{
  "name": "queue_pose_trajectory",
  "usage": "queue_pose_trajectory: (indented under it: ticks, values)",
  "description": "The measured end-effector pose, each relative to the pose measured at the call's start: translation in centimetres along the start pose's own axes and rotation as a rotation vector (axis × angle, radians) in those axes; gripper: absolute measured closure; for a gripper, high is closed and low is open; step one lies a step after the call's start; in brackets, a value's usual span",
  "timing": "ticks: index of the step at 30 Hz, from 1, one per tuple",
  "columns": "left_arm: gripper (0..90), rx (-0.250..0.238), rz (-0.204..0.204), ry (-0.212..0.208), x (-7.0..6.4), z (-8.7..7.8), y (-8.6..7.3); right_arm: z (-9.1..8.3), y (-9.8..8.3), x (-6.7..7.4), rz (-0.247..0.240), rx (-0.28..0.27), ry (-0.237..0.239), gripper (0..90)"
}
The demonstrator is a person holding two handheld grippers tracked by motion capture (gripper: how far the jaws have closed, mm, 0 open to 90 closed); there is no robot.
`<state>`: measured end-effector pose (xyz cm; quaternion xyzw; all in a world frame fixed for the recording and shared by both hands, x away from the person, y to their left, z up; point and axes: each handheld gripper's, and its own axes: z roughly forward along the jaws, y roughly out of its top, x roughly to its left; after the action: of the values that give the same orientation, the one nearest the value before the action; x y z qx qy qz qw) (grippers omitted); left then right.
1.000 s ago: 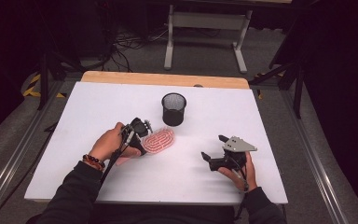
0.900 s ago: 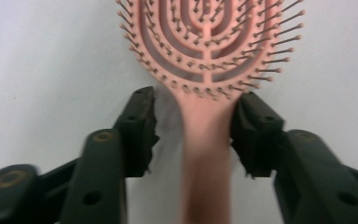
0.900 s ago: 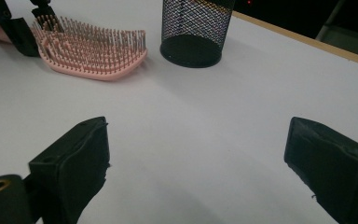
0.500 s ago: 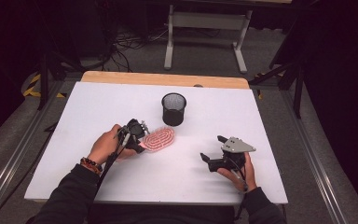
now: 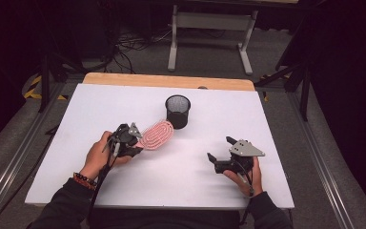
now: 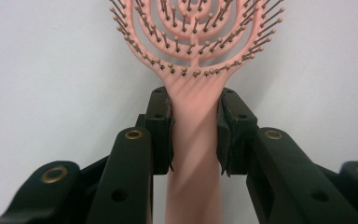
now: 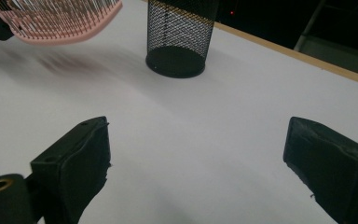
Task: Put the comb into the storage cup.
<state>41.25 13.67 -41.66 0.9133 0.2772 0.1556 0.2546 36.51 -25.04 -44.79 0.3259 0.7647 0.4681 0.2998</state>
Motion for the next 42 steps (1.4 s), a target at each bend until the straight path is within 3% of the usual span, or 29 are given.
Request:
queue_pose_trajectory:
  ticks: [3, 11, 13, 17, 18, 31, 39, 41, 42]
  values:
    - [69.8, -0.086, -0.023, 0.034, 0.0, -1.0, -0.4, 0.0, -0.1, -0.2, 0.013, 0.0, -0.003, 8.0]
    - [69.8, -0.248, 0.008, 0.111, -0.7, -2.6, -1.4, 0.0, 0.0, -0.1, 0.0, 0.001, 0.0, 8.3]
    - [69.8, -0.269, 0.012, 0.135, -0.8, -2.8, -1.6, 0.0, 0.0, 0.0, -0.004, 0.0, 0.0, 8.3]
    - [69.8, -0.31, 0.013, 0.145, -0.9, -3.0, -1.9, 0.0, 0.0, -0.1, -0.001, 0.002, -0.002, 8.3]
    - [69.8, -0.343, 0.027, 0.157, -0.9, -3.0, -2.0, 0.0, 0.0, -0.1, -0.002, -0.003, -0.003, 8.3]
    - [69.8, -0.435, 0.07, 0.181, -1.7, -2.5, -2.2, -0.2, 0.1, 0.1, -0.013, -0.016, 0.004, 8.6]
    - [69.8, -0.51, 0.069, 0.149, -1.9, -2.2, -2.2, -0.2, 0.1, 0.1, -0.013, -0.026, -0.015, 8.5]
    - [69.8, -0.512, 0.078, 0.163, -2.0, -2.2, -2.2, -0.2, 0.1, 0.1, -0.013, -0.027, -0.015, 8.5]
    - [69.8, -0.538, 0.071, 0.15, -2.0, -2.2, -2.1, -0.2, 0.2, 0.1, -0.016, -0.028, -0.016, 8.4]
